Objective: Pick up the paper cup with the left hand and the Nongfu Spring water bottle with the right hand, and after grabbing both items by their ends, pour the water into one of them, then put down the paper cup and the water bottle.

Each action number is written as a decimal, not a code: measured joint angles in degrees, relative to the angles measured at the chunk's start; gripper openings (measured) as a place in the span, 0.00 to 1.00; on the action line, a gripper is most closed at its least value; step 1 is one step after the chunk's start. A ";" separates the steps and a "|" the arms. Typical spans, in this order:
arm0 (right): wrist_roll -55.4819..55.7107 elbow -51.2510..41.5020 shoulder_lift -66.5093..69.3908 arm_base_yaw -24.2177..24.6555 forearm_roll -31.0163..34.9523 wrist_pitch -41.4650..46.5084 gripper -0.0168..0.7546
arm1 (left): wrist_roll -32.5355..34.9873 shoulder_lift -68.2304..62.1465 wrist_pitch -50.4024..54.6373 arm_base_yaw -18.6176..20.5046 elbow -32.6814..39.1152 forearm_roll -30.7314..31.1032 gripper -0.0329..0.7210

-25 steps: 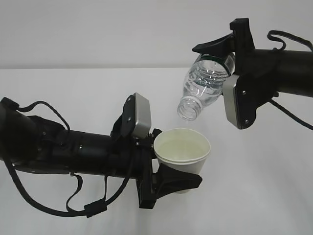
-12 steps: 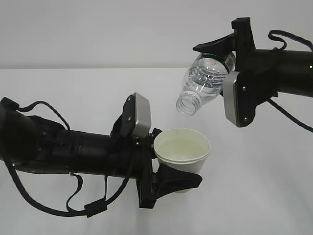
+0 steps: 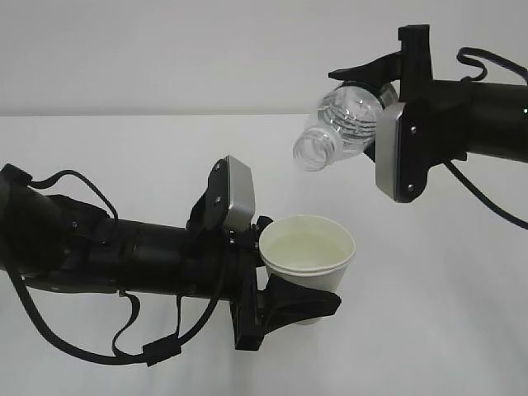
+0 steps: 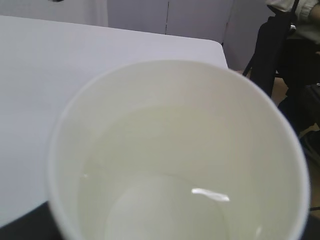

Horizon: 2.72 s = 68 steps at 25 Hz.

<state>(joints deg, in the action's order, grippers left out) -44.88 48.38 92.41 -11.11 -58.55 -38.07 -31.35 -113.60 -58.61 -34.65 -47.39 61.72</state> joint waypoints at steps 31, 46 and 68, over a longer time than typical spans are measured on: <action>30.82 0.00 0.00 0.00 16.92 2.10 0.66 | 0.00 0.00 0.09 0.00 0.00 -0.14 0.67; 38.25 0.00 0.00 0.00 31.13 7.93 0.66 | 0.00 0.00 0.09 0.00 0.00 -0.14 0.67; 39.16 -7.15 6.37 0.00 51.20 -2.61 0.66 | 0.08 0.00 0.35 0.00 0.00 -0.14 0.67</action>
<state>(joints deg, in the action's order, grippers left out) -5.72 41.24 98.78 -11.11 -7.35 -40.68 -31.27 -113.60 -58.26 -34.65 -47.39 61.58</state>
